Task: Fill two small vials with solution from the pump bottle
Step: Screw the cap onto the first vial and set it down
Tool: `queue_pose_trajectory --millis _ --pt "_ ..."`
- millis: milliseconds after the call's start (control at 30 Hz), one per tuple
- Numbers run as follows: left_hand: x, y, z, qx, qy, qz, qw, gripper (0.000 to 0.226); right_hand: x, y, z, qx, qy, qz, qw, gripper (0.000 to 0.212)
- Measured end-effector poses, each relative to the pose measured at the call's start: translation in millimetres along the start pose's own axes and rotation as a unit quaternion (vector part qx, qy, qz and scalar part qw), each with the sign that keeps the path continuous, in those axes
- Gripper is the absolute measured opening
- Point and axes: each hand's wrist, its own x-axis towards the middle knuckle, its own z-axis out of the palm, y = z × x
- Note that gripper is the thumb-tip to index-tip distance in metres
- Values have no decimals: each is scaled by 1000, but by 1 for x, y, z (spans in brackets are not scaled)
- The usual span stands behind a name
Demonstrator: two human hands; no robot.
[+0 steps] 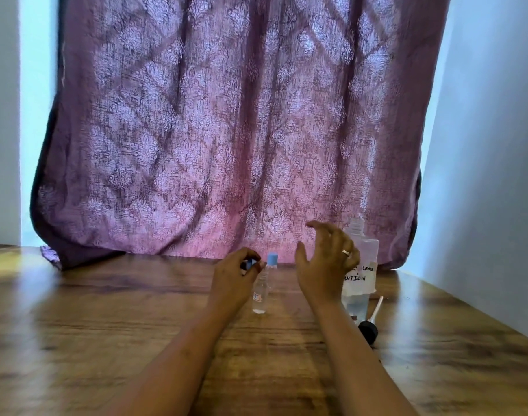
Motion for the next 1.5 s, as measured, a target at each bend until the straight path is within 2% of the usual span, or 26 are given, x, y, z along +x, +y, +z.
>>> queue_pose_trajectory --millis 67,133,233,300,333,400,467,567,700,800,867,967,1000,1167,1267,1400,1500 --pt "1 4 1 -28 32 -7 999 7 -5 -5 1 20 -40 -54 998 31" --pt "2 6 2 -73 50 -27 996 10 -9 -11 3 -29 -33 -111 993 30" --pt "2 12 2 -132 48 -50 989 13 -8 -16 5 -26 -52 -126 990 29" --pt "2 16 4 -181 42 -71 980 15 -5 -17 5 94 -134 -81 983 24" --pt "2 18 4 -200 44 -82 975 17 -4 -19 5 184 -174 -42 966 19" --pt "4 22 4 -225 53 -100 968 21 -4 -21 5 307 -207 22 929 10" --pt "6 26 5 -256 67 -123 956 22 -4 -20 4 363 -233 62 900 6" --pt "7 29 7 -305 93 -169 933 22 -3 -21 2 421 -282 108 855 11" --pt "6 30 9 -354 65 -217 908 28 -4 -25 3 415 -308 99 850 21" --pt "5 27 10 -317 43 -215 923 36 -3 -27 5 370 -261 80 888 20" --pt "3 24 9 -248 39 -191 949 27 -2 -24 5 327 -239 58 912 20" --pt "0 14 6 -90 4 -147 985 7 -3 -15 7 267 -292 41 917 26" --pt "-1 10 5 -76 -20 -145 986 6 -4 -13 8 245 -314 40 916 30" --pt "2 5 0 -160 -125 -189 961 22 -9 -7 13 192 -384 40 902 36" --pt "-2 -1 0 -142 -217 -193 946 35 -10 -7 14 192 -408 61 891 37" --pt "-8 -16 4 -21 -238 -142 961 33 -11 -7 15 193 -426 61 882 37" --pt "-9 -20 4 6 -232 -138 963 32 -13 -8 17 195 -429 61 880 38"
